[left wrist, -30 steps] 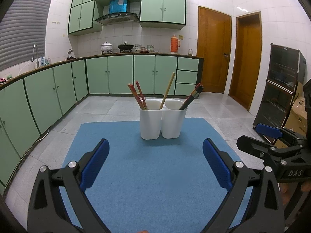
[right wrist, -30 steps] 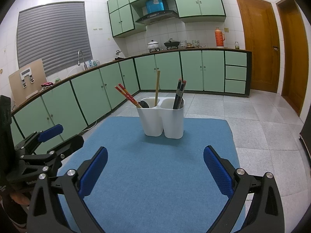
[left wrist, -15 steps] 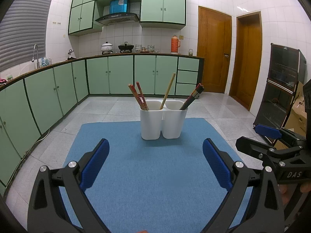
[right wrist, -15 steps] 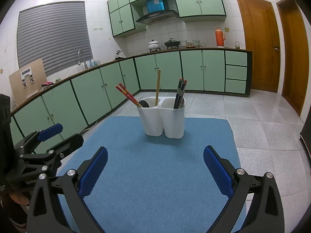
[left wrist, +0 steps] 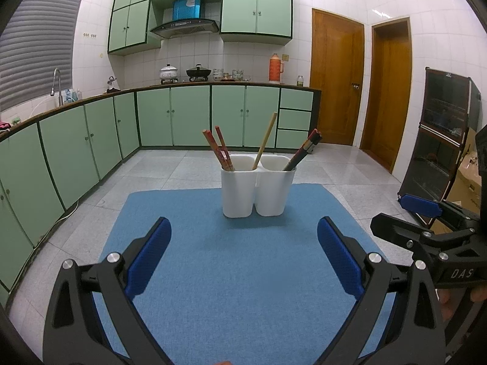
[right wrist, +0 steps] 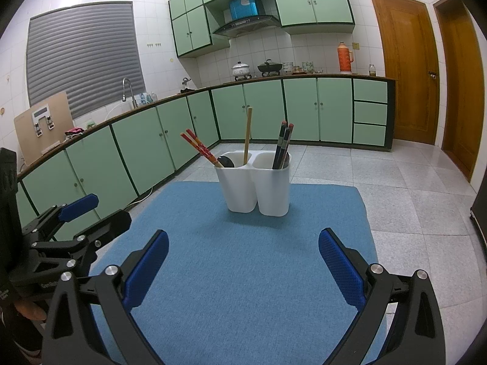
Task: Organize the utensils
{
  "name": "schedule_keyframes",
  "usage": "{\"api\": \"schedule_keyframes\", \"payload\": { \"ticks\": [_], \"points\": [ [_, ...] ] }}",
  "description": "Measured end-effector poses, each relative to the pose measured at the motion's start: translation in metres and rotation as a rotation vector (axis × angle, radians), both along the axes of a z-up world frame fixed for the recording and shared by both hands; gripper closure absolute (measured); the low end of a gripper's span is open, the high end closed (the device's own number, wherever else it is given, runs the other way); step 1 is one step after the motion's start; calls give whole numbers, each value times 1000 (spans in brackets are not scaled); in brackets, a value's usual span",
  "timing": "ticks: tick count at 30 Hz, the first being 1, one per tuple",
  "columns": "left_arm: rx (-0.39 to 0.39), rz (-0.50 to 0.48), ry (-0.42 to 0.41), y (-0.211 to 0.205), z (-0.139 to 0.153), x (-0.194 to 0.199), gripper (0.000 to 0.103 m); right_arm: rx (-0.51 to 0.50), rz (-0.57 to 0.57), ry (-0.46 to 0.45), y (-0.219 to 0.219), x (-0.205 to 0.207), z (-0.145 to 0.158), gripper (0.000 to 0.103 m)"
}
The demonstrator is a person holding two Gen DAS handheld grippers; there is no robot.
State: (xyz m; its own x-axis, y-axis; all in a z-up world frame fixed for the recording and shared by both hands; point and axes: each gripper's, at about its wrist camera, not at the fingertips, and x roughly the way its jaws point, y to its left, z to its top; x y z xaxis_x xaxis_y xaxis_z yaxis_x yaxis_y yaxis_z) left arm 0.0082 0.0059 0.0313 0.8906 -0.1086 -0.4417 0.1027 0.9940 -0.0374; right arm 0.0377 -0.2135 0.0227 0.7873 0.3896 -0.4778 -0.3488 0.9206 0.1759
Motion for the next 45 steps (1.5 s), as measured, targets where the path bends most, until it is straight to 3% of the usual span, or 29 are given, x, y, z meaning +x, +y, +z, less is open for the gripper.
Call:
{"api": "schedule_keyframes", "payload": {
  "ticks": [45],
  "points": [
    [1,-5,7,6,-3,-1,9,1,0,1,-1,0,1,6]
  ]
}}
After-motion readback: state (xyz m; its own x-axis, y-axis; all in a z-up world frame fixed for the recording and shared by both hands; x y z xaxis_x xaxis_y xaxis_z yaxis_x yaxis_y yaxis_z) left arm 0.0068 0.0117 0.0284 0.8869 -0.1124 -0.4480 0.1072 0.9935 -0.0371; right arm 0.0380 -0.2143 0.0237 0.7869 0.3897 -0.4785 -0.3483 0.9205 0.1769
